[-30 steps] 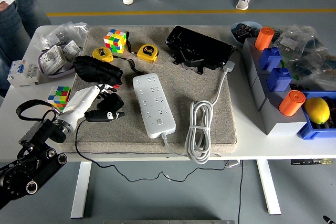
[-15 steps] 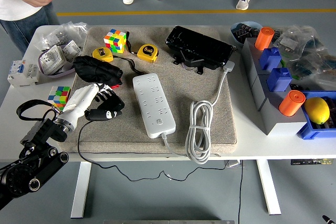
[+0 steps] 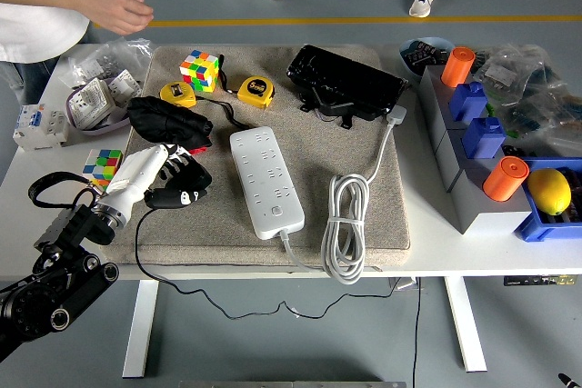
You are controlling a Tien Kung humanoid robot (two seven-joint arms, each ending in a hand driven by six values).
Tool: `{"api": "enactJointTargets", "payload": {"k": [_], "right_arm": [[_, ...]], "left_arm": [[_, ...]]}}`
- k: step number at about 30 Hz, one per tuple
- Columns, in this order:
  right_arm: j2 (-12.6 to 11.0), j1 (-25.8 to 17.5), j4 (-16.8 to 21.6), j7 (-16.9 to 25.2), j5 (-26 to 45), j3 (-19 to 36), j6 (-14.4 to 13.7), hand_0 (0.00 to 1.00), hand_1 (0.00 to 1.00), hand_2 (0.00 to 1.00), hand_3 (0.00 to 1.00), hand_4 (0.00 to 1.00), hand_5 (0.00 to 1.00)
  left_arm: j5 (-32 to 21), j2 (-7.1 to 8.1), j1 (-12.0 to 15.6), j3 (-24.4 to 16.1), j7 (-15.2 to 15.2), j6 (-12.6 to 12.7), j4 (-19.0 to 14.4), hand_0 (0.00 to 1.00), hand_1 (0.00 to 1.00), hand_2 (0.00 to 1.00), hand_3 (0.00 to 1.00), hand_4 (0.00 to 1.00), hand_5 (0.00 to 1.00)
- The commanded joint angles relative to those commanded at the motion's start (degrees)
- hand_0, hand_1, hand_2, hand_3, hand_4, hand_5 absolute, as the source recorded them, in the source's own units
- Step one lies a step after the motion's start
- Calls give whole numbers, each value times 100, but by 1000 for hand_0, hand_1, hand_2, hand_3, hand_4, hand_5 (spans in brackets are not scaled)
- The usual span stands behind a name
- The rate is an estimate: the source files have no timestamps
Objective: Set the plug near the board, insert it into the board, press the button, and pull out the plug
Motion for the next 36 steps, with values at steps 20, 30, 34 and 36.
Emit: {"api": "enactJointTargets", "payload": {"k": [20, 30, 34, 36], "right_arm": [[-5, 9, 2, 9, 7, -1, 1, 606, 625, 626, 549, 992, 405], [-8, 6, 2, 10, 18, -3, 9, 605, 625, 626, 549, 992, 406], [-6, 10, 8, 12, 21, -8, 12, 606, 625, 626, 549, 992, 405], [-8, 8, 10, 11, 21, -15, 14, 606, 625, 626, 549, 992, 405]], "left_arm": [[-761, 227, -181, 429, -504, -186, -730, 394, 424, 463, 550, 810, 2], [-1002, 275, -708, 1050, -681, -397, -625, 395, 428, 465, 552, 809, 2], [-1053, 244, -890, 1249, -746, -396, -447, 403, 431, 469, 552, 807, 2], [-1055, 221, -951, 1301, -750, -400, -384, 403, 431, 469, 552, 807, 2]]}}
